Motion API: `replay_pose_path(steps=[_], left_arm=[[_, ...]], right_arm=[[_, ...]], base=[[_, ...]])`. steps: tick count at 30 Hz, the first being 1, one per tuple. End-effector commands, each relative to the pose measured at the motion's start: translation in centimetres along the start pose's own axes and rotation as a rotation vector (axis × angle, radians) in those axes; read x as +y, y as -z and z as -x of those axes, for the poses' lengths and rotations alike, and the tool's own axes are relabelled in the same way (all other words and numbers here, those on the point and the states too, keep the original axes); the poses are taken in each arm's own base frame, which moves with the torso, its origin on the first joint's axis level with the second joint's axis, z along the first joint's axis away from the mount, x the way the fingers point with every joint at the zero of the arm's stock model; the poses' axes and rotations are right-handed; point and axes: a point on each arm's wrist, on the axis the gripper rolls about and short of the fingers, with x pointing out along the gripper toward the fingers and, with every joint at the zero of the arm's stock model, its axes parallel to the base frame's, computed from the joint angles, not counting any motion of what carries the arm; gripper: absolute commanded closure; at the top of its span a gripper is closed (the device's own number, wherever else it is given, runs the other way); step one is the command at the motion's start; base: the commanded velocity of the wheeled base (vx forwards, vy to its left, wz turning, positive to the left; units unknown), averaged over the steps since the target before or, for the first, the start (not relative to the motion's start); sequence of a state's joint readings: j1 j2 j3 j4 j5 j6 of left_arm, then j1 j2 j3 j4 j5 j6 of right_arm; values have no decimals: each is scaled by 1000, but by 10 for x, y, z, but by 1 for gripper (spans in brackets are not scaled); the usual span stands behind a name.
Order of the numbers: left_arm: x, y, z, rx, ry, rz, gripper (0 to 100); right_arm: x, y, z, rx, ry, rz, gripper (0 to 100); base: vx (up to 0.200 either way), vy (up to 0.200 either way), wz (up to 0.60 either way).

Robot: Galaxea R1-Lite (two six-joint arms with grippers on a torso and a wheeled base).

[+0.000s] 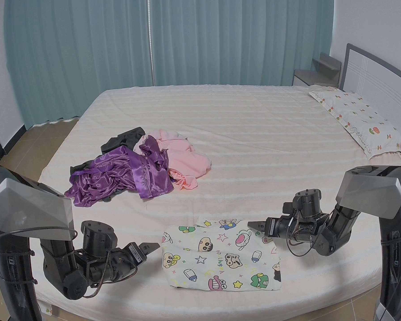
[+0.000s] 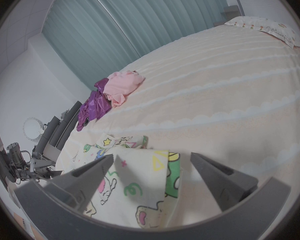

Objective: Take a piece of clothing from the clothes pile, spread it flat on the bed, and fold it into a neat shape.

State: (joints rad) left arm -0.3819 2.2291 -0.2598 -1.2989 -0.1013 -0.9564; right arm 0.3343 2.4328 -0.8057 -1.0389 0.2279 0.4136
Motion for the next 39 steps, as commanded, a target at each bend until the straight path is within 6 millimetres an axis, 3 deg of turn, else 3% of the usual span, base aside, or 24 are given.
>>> replay_pose_path(steps=[1, 30, 38, 39], left_arm=[[1, 0, 0, 2, -2, 1, 0], [1, 0, 0, 0, -3, 1, 0], [1, 0, 0, 1, -3, 2, 0], [1, 0, 0, 2, -2, 1, 0]], right_arm=[[-4, 3, -6, 2, 4, -12, 100], [-23, -19, -10, -146, 126, -109, 100], [-23, -15, -9, -134, 125, -130, 100], [-23, -16, -8, -134, 125, -131, 0]], base=[[0, 0, 0], [0, 0, 0], [0, 0, 0], [0, 0, 0]])
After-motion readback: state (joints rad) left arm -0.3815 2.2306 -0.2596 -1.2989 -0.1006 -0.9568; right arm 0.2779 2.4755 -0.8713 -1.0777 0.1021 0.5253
